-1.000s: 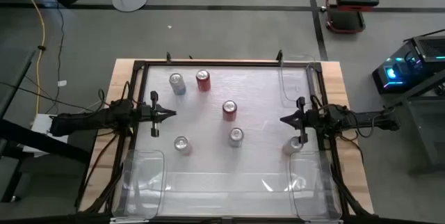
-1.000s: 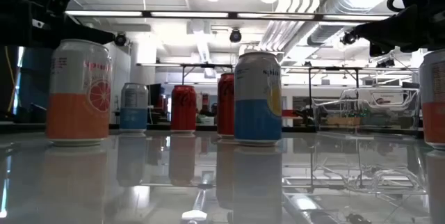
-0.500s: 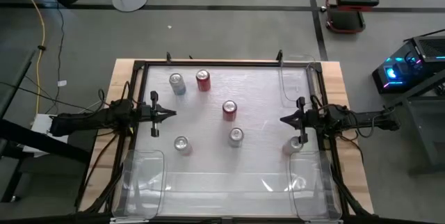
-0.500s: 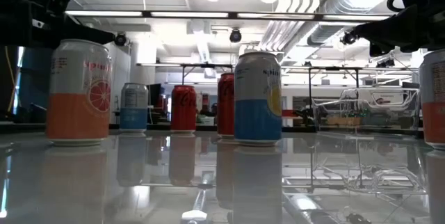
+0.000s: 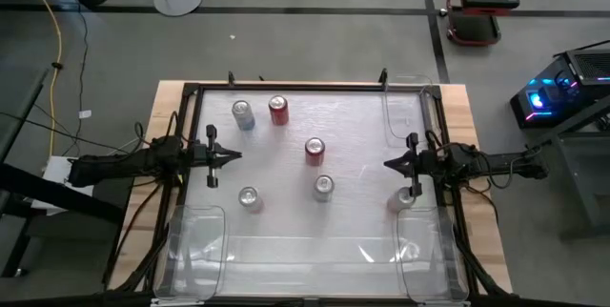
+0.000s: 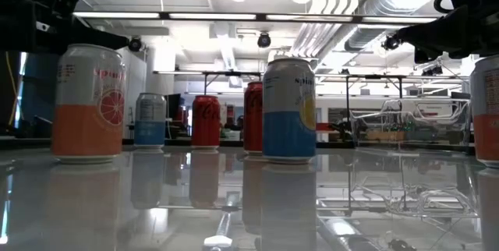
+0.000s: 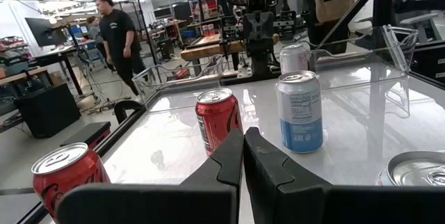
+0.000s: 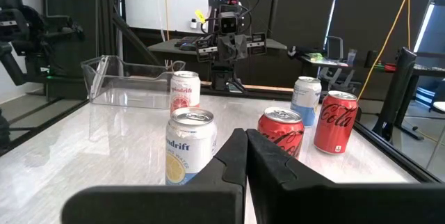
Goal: Sort soda cans
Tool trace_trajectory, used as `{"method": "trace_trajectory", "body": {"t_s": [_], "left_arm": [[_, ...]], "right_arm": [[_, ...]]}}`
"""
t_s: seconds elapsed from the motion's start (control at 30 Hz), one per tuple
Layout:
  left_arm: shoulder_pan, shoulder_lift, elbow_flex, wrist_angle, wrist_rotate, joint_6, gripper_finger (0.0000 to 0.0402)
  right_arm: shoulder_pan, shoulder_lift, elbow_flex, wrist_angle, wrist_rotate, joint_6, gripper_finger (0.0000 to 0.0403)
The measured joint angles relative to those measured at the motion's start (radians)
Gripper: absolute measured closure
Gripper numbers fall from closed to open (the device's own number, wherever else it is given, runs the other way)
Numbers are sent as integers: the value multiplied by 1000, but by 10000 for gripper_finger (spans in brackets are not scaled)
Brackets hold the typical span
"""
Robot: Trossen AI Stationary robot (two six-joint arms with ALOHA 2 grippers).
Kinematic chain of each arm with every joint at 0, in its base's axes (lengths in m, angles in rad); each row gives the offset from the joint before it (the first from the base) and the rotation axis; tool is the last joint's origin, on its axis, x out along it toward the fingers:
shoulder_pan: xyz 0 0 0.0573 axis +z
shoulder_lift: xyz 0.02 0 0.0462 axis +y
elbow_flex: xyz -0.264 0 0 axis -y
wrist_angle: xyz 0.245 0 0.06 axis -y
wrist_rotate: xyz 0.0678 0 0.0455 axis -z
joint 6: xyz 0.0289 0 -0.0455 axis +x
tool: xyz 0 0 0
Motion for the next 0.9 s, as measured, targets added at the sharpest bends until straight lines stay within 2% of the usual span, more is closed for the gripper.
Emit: {"method": "trace_trajectory", "body": {"t_s": [0.7,0.8,0.9], "left_arm": [[0,0,0,1,0,31,397],[0,0,0,1,0,56,397],[0,0,0,1,0,46,397]], "right_arm": [[0,0,0,6,2,-10,403],[0,0,0,125,32,26,403],[0,0,0,387,63,141,403]]}}
